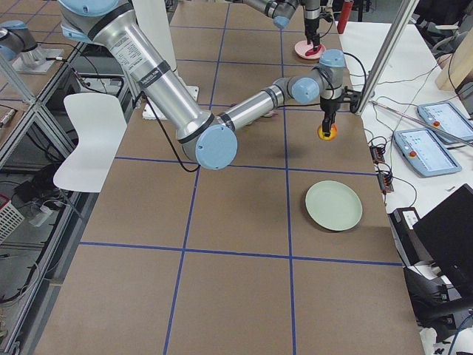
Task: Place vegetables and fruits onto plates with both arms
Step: 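Lift the pomegranate to the green plate while the left gripper releases the chili, then grasp the purple eggplant with the left gripper while the right releases the pomegranate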
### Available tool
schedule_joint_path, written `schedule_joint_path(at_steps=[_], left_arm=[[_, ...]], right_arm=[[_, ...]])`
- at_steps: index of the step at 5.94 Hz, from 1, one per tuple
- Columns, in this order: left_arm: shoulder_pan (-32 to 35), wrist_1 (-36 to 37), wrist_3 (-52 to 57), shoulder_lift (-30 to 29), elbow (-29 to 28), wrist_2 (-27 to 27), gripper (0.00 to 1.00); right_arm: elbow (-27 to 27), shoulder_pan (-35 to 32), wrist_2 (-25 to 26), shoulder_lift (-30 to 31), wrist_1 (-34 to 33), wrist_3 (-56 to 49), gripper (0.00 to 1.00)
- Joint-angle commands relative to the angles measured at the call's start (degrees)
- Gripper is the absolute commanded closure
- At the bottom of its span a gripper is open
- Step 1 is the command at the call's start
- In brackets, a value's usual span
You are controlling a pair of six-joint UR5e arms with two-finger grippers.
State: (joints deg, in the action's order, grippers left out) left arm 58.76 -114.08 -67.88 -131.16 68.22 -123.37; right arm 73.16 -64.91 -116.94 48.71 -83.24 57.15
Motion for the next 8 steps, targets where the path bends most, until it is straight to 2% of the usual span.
schedule_joint_path(at_steps=[1, 2, 3, 4, 6, 7, 8], left_arm=[[-10.0, 8.7, -8.6, -2.1, 10.8, 1.0, 0.00], [-15.6, 14.6, -14.6, -6.6, 13.2, 4.3, 0.00], [-22.0, 20.4, -15.8, -10.9, 13.2, 8.4, 0.00], [-26.5, 21.7, -16.9, -12.2, 13.0, 11.7, 0.00], [-30.8, 21.4, -19.5, -15.7, 9.0, 11.9, 0.00], [-30.9, 20.1, -19.0, -18.0, 4.9, 14.5, 0.00], [-30.8, 18.4, -16.3, -19.5, 2.1, 15.1, 0.00]], right_arm=[[-8.9, -6.3, 0.0, 1.7, 1.0, -15.5, 1.00], [-13.4, -7.2, 0.3, 3.5, 6.8, -17.6, 1.00], [-18.4, -6.4, 0.3, 3.8, 11.9, -17.6, 1.00], [-19.9, -4.5, 0.5, 5.2, 15.1, -17.6, 1.00], [-19.6, -3.6, 0.5, 7.6, 16.6, -17.9, 1.00], [-19.5, -3.6, 0.6, 7.9, 16.9, -17.9, 0.34], [-19.4, -3.7, 0.5, 8.2, 18.0, -17.9, 0.00]])
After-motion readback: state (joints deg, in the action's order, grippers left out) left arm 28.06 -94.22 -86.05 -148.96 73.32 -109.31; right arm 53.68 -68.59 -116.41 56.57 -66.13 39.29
